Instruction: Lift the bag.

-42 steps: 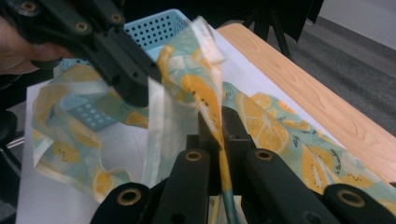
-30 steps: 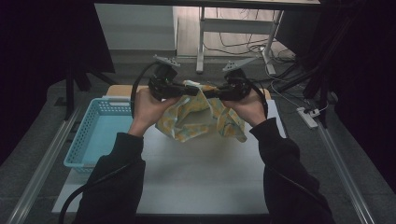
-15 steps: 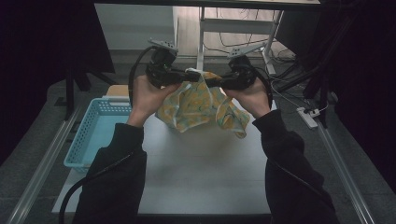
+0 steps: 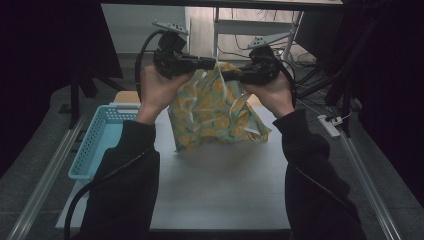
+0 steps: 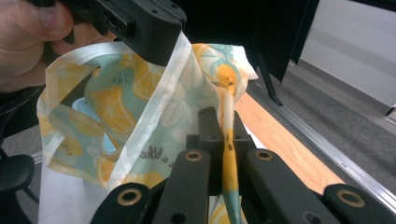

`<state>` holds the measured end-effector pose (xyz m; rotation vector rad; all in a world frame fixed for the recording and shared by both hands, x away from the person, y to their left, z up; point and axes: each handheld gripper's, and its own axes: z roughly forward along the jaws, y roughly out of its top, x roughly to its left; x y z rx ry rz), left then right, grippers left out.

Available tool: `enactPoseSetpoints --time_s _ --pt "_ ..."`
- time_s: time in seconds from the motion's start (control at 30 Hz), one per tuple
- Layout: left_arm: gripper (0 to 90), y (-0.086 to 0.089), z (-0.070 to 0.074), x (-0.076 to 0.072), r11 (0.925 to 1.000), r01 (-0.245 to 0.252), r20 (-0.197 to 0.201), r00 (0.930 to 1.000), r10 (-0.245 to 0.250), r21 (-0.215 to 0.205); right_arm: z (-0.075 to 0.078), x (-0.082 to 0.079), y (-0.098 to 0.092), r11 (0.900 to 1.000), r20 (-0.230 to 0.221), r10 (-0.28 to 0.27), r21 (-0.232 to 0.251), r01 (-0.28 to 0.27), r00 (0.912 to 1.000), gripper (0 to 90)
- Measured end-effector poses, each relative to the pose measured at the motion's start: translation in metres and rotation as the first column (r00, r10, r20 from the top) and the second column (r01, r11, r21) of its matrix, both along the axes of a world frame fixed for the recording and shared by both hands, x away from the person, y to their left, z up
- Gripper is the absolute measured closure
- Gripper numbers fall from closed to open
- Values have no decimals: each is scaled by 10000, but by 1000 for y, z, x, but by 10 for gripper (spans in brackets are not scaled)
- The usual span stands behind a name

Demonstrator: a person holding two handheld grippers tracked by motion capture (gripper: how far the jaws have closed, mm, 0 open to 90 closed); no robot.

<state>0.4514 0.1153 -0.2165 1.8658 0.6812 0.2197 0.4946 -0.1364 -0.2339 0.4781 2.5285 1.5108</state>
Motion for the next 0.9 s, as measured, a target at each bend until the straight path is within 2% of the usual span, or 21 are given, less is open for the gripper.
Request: enactPoseSetpoints --time_s 0.1,0.17,0.23,0.33,0.4,0.6,0.7,0.77,0.9 --pt "900 -1 2 1 10000 -36 53 10000 36 -40 3 1 1 10000 84 -96 18 96 9999 895" --pt "900 -3 1 2 9997 -163 104 9998 162 160 2 2 1 9999 133 -162 29 162 9998 894" --pt "900 -5 -3 5 9988 -292 63 9996 290 403 -2 4 2 9997 87 -228 -80 229 9997 894" --pt "900 -4 -9 8 9989 -350 -16 9994 351 302 -11 6 2 9998 -17 -194 -60 194 9998 894" --pt "900 -5 -12 11 9982 -443 -38 9990 444 407 -15 8 3 9998 -53 -198 -93 197 9998 893" --pt "890 -11 -19 13 9951 -529 60 9986 526 835 -22 10 5 9994 -79 -228 -252 226 9997 891" --pt "882 -12 -21 15 9945 -588 63 9983 585 870 -25 10 4 9992 -85 -283 -289 280 9996 889" --pt "865 -12 -23 15 9942 -657 73 9978 653 853 -26 11 4 9990 -52 -330 -315 328 9994 876" --pt "766 -9 -27 16 9937 -701 113 9975 694 875 -29 12 3 9985 -77 -423 -339 420 9991 784"
